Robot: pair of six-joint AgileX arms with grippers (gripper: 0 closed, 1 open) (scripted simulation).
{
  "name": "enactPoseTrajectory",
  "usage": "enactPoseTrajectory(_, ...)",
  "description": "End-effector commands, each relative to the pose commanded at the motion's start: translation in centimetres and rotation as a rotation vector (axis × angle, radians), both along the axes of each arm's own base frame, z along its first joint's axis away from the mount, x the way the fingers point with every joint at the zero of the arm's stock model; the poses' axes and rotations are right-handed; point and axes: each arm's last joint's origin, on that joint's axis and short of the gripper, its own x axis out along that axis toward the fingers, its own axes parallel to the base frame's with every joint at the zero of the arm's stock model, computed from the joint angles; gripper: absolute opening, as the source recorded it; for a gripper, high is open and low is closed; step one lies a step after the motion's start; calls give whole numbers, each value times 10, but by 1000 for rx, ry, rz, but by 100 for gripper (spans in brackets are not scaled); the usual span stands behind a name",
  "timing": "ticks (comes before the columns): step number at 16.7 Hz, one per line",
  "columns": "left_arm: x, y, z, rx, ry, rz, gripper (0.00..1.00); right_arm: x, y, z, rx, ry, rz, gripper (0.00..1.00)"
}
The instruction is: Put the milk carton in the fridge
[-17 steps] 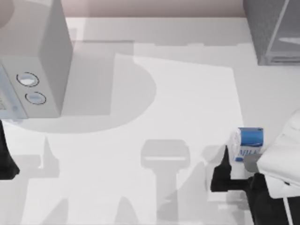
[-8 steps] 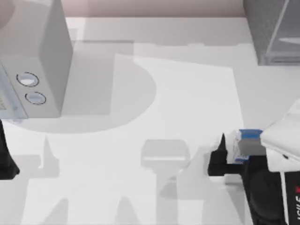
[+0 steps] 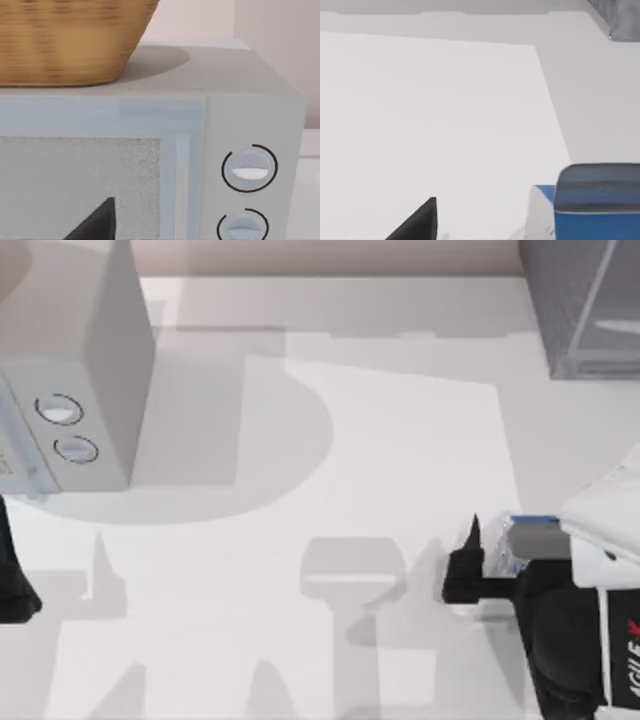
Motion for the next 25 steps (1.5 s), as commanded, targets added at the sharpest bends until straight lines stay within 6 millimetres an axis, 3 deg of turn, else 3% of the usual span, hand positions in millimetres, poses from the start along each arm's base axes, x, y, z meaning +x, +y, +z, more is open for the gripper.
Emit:
enactPoseTrajectory(12,0,0,0,0,0,0,100,0,0,0,0,0,0,2)
enactPoseTrajectory(22,0,0,0,0,0,0,100,0,0,0,1,0,0,0)
enactPoseTrajectory(25,0,0,0,0,0,0,100,3,2,9,1,-1,-3,0)
